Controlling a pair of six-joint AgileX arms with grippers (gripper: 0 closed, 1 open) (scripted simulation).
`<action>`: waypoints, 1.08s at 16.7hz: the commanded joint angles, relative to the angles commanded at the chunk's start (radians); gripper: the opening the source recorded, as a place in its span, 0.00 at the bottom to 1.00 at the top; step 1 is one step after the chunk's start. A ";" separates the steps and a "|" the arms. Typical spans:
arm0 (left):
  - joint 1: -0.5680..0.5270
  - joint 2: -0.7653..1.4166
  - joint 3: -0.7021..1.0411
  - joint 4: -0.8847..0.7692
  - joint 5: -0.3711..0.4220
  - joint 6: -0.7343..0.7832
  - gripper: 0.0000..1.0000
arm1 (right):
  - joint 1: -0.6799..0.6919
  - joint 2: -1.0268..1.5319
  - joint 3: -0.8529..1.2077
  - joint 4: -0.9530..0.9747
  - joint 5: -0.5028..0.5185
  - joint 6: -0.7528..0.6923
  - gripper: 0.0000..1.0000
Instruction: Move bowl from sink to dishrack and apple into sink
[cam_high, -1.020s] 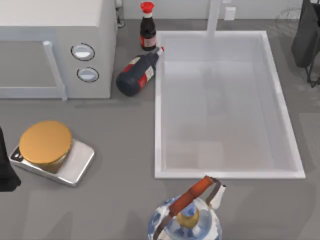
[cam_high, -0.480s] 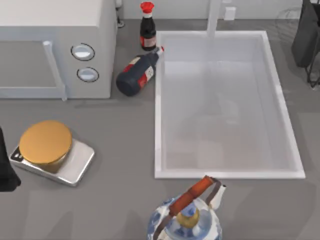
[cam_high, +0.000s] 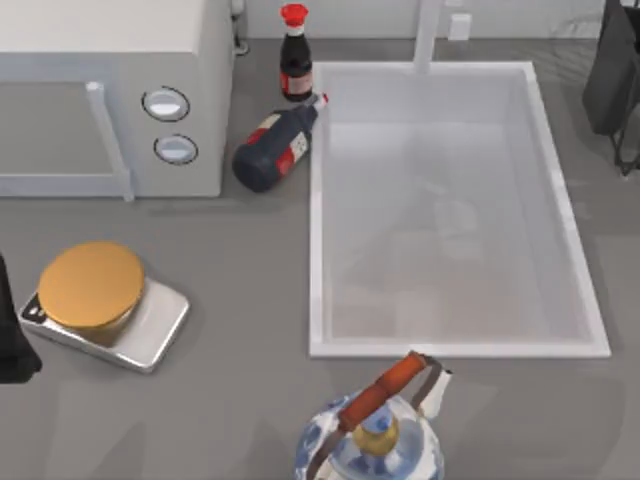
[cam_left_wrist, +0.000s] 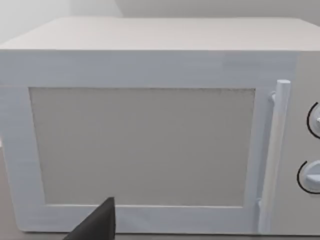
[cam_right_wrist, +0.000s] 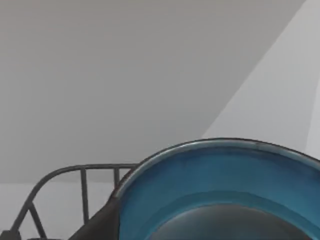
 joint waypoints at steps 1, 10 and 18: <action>0.000 0.000 0.000 0.000 0.000 0.000 1.00 | 0.009 -0.035 -0.027 -0.023 0.008 0.000 1.00; 0.000 0.000 0.000 0.000 0.000 0.000 1.00 | 0.121 -0.767 -0.386 -0.322 0.106 -0.005 1.00; 0.000 0.000 0.000 0.000 0.000 0.000 1.00 | 0.241 -1.529 -0.764 -0.638 0.210 -0.012 1.00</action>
